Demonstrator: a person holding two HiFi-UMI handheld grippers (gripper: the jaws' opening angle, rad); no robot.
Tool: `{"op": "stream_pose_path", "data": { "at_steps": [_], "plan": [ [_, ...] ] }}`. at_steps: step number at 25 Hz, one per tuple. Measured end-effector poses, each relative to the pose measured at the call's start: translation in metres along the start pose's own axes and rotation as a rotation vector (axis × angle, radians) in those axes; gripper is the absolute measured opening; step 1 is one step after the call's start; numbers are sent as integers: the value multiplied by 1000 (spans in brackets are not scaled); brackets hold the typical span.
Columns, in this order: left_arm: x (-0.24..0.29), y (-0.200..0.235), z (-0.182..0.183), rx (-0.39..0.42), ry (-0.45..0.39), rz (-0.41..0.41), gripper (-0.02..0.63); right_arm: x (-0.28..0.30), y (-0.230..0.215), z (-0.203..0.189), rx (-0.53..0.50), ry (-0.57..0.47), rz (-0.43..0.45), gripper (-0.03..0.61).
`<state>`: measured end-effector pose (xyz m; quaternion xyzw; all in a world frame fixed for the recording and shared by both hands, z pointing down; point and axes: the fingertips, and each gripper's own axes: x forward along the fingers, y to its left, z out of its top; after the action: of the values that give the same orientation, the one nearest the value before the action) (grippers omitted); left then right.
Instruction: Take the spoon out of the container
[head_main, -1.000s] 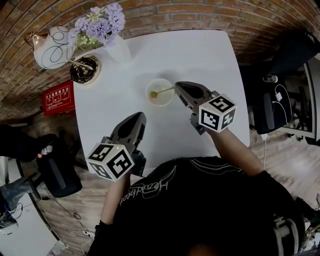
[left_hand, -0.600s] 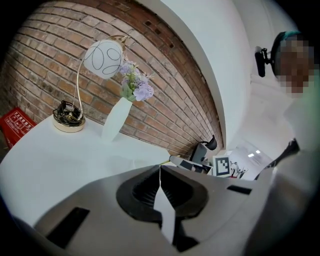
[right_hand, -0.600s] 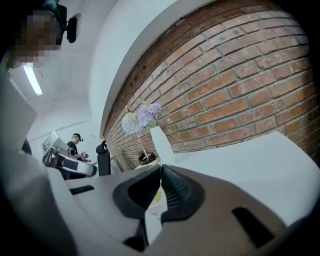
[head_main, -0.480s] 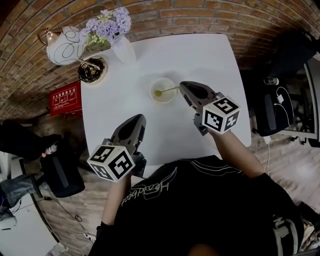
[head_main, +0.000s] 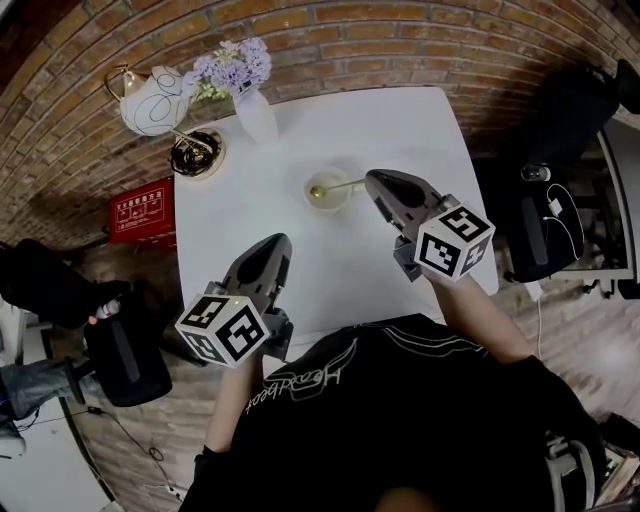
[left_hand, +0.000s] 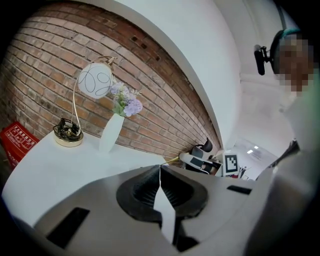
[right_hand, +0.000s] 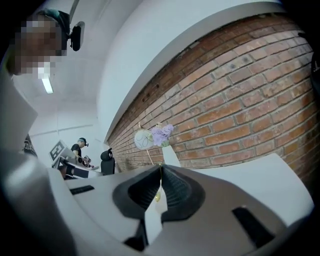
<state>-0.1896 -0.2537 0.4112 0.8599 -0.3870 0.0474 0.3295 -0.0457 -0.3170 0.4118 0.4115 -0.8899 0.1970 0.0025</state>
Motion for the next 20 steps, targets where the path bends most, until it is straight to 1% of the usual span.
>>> {"op": "stream_pose_path", "data": {
  "at_steps": [6,11,14,20],
  "plan": [
    [-17,-23,6,45,-27,-29,6,-26,36,14,-22,-35,54,0],
    [-29,-39,9,73,-43,-45,6,-49,60,14,0,-52,105,0],
    [-35,-47,7,84,-45,-53,6,-62,69,13,5,-67,113,0],
    [-41,-57,6,99,-45,-74,6,-74,77,16,-12,-61,106,0]
  ]
}}
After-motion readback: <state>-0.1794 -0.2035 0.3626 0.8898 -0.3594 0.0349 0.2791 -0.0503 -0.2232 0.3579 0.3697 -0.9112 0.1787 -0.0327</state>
